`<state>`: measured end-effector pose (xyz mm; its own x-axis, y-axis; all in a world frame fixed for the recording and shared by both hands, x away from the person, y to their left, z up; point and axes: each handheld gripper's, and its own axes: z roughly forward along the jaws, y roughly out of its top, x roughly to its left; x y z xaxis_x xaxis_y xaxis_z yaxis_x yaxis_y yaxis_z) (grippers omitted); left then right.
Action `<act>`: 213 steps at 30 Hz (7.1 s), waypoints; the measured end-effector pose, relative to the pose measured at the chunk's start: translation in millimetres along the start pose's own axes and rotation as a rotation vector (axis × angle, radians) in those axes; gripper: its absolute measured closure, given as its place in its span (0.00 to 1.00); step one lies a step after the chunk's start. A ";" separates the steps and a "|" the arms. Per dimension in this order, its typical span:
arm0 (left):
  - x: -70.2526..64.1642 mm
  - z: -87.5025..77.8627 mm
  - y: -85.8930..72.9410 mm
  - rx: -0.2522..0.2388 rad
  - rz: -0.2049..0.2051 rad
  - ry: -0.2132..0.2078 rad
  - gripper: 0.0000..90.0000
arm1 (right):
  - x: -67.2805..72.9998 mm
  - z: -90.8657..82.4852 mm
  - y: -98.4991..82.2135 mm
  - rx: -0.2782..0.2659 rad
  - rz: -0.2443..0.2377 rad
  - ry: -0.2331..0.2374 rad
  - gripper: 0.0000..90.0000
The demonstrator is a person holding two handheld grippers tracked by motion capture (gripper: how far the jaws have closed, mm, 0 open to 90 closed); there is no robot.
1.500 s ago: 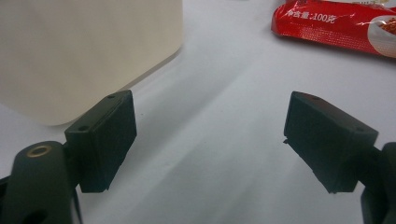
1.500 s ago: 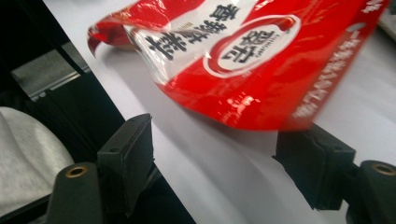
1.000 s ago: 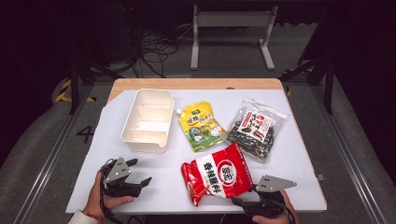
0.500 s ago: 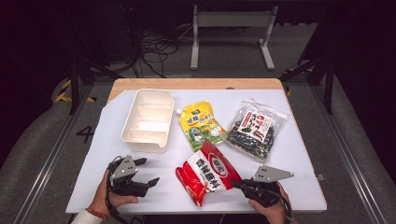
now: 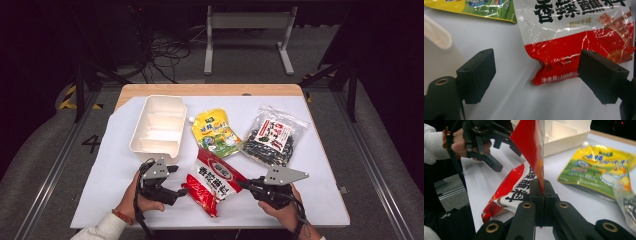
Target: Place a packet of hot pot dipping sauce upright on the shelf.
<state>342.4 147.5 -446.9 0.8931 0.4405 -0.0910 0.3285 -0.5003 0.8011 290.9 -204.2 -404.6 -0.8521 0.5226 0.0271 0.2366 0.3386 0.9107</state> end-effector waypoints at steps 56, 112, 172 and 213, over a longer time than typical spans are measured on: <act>-8.7 -10.8 12.6 -0.149 0.029 -0.175 1.00 | 1.5 16.7 23.8 -0.073 -0.009 -0.003 0.50; -14.2 -16.1 17.4 -0.161 0.093 -0.154 0.92 | 5.7 45.5 -8.8 0.055 0.049 -0.012 0.87; 154.6 -68.5 106.3 -0.169 0.096 0.249 0.99 | 2.4 -58.3 -61.9 0.180 0.022 -0.283 0.47; 211.3 -43.4 88.7 -0.065 -0.062 0.297 1.00 | -0.5 -48.8 -63.4 0.191 0.077 -0.247 0.45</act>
<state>546.9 228.6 -369.4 0.7397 0.6724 0.0280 0.3507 -0.4206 0.8367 253.5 -264.2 -442.3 -0.6947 0.7187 -0.0294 0.3996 0.4195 0.8151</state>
